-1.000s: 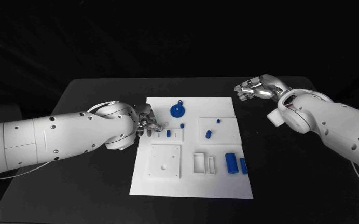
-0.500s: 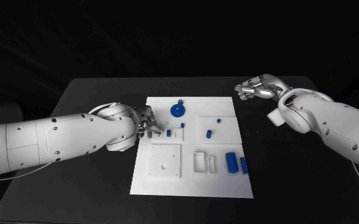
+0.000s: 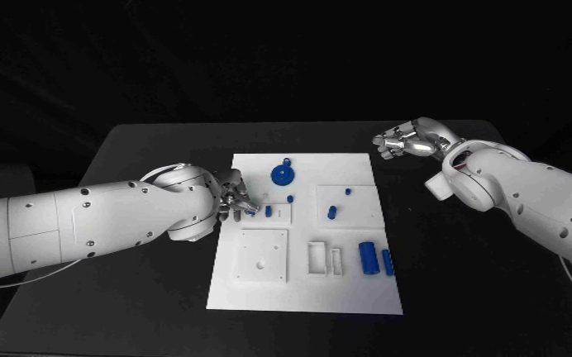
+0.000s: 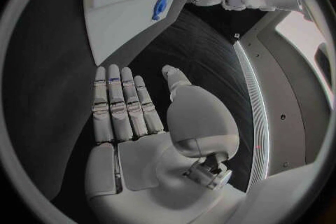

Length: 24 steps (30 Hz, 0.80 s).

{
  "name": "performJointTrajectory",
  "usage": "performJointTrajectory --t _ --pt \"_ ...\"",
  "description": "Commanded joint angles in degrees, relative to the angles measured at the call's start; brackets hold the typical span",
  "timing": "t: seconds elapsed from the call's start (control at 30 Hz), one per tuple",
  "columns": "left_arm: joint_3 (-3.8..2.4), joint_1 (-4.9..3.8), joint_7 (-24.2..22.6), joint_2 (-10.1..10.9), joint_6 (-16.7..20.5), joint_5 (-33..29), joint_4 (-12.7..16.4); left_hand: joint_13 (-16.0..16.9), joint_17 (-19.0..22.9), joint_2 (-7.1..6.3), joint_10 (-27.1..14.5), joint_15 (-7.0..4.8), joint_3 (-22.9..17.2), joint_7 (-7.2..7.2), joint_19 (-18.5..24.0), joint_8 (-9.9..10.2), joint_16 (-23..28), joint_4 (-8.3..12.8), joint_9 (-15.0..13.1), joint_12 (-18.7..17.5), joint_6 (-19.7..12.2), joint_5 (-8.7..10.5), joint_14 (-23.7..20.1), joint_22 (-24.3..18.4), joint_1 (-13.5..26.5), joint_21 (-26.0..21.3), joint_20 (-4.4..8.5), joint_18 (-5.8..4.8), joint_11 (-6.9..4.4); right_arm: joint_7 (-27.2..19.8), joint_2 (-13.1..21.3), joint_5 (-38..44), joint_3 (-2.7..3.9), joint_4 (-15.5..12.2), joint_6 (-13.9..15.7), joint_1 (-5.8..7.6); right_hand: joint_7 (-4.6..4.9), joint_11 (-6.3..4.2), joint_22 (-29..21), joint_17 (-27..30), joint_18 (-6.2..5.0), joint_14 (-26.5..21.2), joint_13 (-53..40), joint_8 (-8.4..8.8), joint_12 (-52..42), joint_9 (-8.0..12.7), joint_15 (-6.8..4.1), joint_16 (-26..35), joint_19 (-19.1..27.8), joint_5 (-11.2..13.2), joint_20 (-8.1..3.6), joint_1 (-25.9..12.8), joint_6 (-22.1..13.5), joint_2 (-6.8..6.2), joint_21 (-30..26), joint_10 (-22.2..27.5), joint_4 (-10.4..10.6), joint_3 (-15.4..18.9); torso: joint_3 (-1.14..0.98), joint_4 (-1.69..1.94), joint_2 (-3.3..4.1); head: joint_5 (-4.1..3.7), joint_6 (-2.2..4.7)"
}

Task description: Assemble the parts on the task board

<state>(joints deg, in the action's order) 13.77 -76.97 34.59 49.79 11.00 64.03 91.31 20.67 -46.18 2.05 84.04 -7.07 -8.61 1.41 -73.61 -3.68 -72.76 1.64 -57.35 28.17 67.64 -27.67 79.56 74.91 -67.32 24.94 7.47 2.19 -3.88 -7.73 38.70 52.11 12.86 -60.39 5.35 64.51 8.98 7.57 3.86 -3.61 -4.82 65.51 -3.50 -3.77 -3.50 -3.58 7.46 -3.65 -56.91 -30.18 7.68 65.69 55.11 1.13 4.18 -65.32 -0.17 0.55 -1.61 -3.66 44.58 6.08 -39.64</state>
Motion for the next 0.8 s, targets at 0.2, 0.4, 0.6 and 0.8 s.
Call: performJointTrajectory --t 0.2,0.4,0.6,0.8 --pt "0.09 0.29 0.3 0.2 -1.5 0.2 0.2 -0.1 0.0 0.58 2.6 -0.01 -3.2 -2.70 -0.4 -0.2 0.2 2.8 -7.4 0.2 2.9 -0.20 0.3 1.0 -0.1 0.1 0.13 -0.24 -0.37 -0.1 0.0 -0.3 0.04 0.0 -0.7 -0.09 0.05 -0.03 -0.1 0.1 -0.21 -0.4 0.1 0.29 0.1 0.1 0.01 0.2 0.4 -0.2 0.15 0.0 -0.4 0.42 0.0 0.4 0.2 0.2 0.03 0.00 -0.01 0.00 -0.07" --pt "0.09 0.33 0.3 0.3 -1.6 0.2 0.3 -0.1 -0.2 0.54 2.6 0.00 -3.4 -2.70 -0.4 -0.2 0.2 3.0 -7.5 0.3 2.9 -0.29 0.3 1.0 0.0 0.1 0.13 -0.26 -0.38 -0.1 0.1 -0.3 0.04 0.0 -0.7 -0.12 0.05 -0.03 -0.1 0.1 -0.21 -0.4 0.1 0.29 0.1 0.1 0.01 0.2 0.4 -0.2 0.15 0.0 -0.4 0.42 0.0 0.4 0.2 0.2 0.01 -0.02 -0.02 0.02 -0.04" --pt "0.09 0.35 0.3 0.4 -1.7 0.2 0.4 -0.1 -0.2 0.54 2.6 0.00 -3.4 -2.70 -0.4 -0.2 0.2 3.0 -7.5 0.3 2.9 -0.29 0.3 1.0 0.0 0.1 0.13 -0.26 -0.38 -0.1 0.1 -0.3 0.04 0.0 -0.7 -0.15 0.05 -0.03 -0.1 0.1 -0.21 -0.4 0.1 0.29 0.1 0.1 0.01 0.2 0.4 -0.2 0.15 0.0 -0.4 0.42 0.0 0.4 0.2 0.2 0.00 0.00 0.01 0.05 -0.06" --pt "0.09 0.36 0.3 0.4 -1.9 0.2 0.4 -0.1 -0.2 0.54 2.6 0.00 -3.4 -2.70 -0.4 -0.2 0.2 3.0 -7.5 0.3 2.9 -0.29 0.3 1.0 0.0 0.1 0.13 -0.26 -0.38 -0.2 0.1 -0.3 0.04 0.0 -0.7 -0.17 0.05 -0.03 -0.1 0.1 -0.21 -0.4 0.1 0.29 0.1 0.1 0.01 0.2 0.4 -0.2 0.15 0.0 -0.4 0.42 0.0 0.4 0.2 0.2 0.01 -0.03 -0.02 0.08 -0.06"
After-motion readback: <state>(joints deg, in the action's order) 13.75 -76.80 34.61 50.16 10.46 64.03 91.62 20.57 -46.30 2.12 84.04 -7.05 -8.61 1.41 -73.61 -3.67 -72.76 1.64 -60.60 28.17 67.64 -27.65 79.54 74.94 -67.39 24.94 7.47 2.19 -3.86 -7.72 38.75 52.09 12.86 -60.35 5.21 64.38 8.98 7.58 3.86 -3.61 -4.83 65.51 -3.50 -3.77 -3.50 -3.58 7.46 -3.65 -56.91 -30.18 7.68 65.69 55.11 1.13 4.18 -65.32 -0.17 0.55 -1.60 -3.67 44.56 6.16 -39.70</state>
